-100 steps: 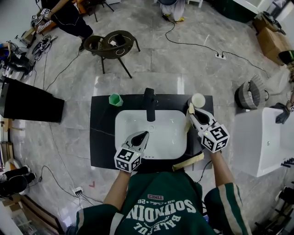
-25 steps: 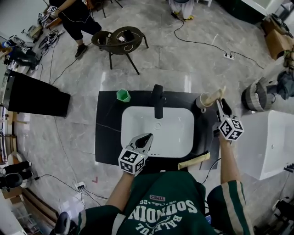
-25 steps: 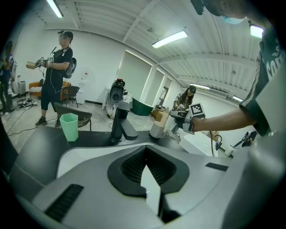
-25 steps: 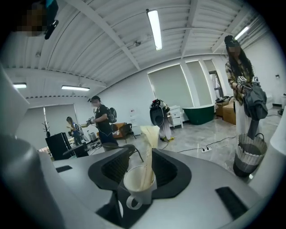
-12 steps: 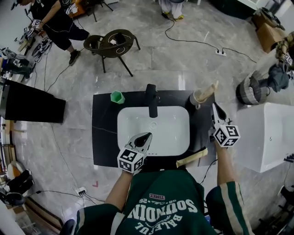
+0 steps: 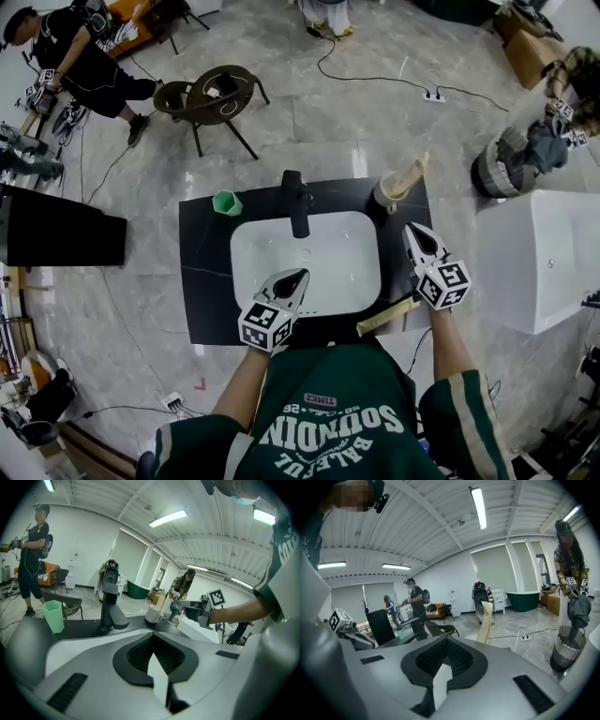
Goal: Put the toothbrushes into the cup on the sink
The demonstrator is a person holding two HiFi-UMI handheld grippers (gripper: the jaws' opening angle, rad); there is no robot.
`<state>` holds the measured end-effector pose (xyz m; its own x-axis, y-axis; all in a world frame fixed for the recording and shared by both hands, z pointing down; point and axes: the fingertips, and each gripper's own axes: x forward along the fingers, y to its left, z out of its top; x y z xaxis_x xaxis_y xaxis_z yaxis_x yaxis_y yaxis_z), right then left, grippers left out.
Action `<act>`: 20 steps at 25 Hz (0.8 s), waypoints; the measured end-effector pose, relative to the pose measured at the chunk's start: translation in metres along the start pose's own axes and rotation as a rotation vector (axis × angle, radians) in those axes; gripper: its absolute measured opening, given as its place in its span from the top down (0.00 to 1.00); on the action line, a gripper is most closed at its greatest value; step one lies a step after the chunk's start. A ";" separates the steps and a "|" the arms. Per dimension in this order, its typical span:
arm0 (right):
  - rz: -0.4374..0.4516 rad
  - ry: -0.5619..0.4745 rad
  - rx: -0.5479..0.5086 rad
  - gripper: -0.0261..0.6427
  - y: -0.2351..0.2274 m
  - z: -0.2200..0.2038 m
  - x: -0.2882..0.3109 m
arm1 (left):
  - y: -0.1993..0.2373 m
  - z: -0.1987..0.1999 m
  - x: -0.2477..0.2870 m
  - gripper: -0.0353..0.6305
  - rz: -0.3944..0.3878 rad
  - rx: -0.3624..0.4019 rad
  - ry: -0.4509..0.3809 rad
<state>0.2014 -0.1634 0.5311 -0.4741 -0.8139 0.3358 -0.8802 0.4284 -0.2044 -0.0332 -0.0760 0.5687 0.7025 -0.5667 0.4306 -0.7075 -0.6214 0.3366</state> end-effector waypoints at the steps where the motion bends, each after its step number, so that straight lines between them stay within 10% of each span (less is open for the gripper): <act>1: 0.001 -0.003 0.012 0.90 0.003 -0.002 -0.003 | -0.002 0.000 0.001 0.93 -0.007 0.003 0.002; 20: -0.217 0.012 0.258 0.90 0.008 -0.077 -0.098 | -0.032 -0.010 0.005 0.93 -0.098 0.044 0.036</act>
<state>0.2384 -0.0503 0.5672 -0.2778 -0.8697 0.4079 -0.9266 0.1306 -0.3527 -0.0080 -0.0536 0.5682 0.7642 -0.4828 0.4276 -0.6311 -0.6963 0.3418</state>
